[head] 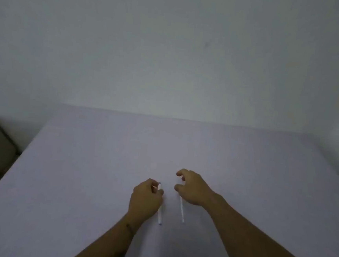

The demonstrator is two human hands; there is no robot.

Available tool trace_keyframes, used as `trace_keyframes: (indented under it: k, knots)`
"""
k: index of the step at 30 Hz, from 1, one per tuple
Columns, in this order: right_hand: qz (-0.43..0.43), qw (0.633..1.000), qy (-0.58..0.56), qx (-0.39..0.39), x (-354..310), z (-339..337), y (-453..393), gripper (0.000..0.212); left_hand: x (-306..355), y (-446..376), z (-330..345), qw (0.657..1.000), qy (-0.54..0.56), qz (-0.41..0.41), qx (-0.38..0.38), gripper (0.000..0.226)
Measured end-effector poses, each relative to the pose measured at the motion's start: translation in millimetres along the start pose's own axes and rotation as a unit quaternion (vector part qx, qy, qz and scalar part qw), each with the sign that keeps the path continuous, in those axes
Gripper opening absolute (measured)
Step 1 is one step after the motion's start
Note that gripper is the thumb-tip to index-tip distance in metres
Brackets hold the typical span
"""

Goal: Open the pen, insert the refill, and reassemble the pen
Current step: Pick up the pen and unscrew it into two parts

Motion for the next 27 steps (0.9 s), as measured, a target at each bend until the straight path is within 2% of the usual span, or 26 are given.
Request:
trace_keyframes:
  k: [7, 12, 16, 18, 21, 24, 27]
  knots:
    - [0.024, 0.998, 0.027, -0.043, 17, 27, -11, 0.051, -20, 9, 35, 0.991, -0.112, -0.060, -0.051, 0.041]
    - [0.026, 0.998, 0.012, -0.062, 23, 38, -21, 0.047, -24, 13, 43, 0.985, -0.150, -0.076, -0.043, 0.021]
    - [0.058, 0.997, -0.012, -0.044, 19, 49, -33, 0.039, -23, 13, 39, 0.986, -0.143, -0.076, -0.043, 0.012]
    - [0.072, 0.996, -0.053, -0.016, 13, 55, -38, 0.024, -24, 14, 36, 0.988, -0.128, -0.070, -0.042, 0.008]
    - [0.119, 0.980, -0.160, 0.017, 5, 61, -43, 0.024, -27, 15, 29, 0.991, -0.113, -0.068, -0.030, 0.016]
    - [0.153, 0.959, -0.238, 0.017, 0, 64, -50, 0.018, -28, 15, 23, 0.992, -0.112, -0.045, -0.022, 0.022]
    - [0.162, 0.948, -0.273, 0.030, -9, 63, -63, 0.017, -31, 12, 14, 0.992, -0.111, -0.050, -0.018, 0.015]
Point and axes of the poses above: each hand's wrist, its own y-axis away from the middle knuckle, its own z-axis out of the palm, x = y × z, the point moved 1 cm from there along -y, towards the middle knuckle, and after that the axes turned 3 degrees about z, right-handed, at the moved point
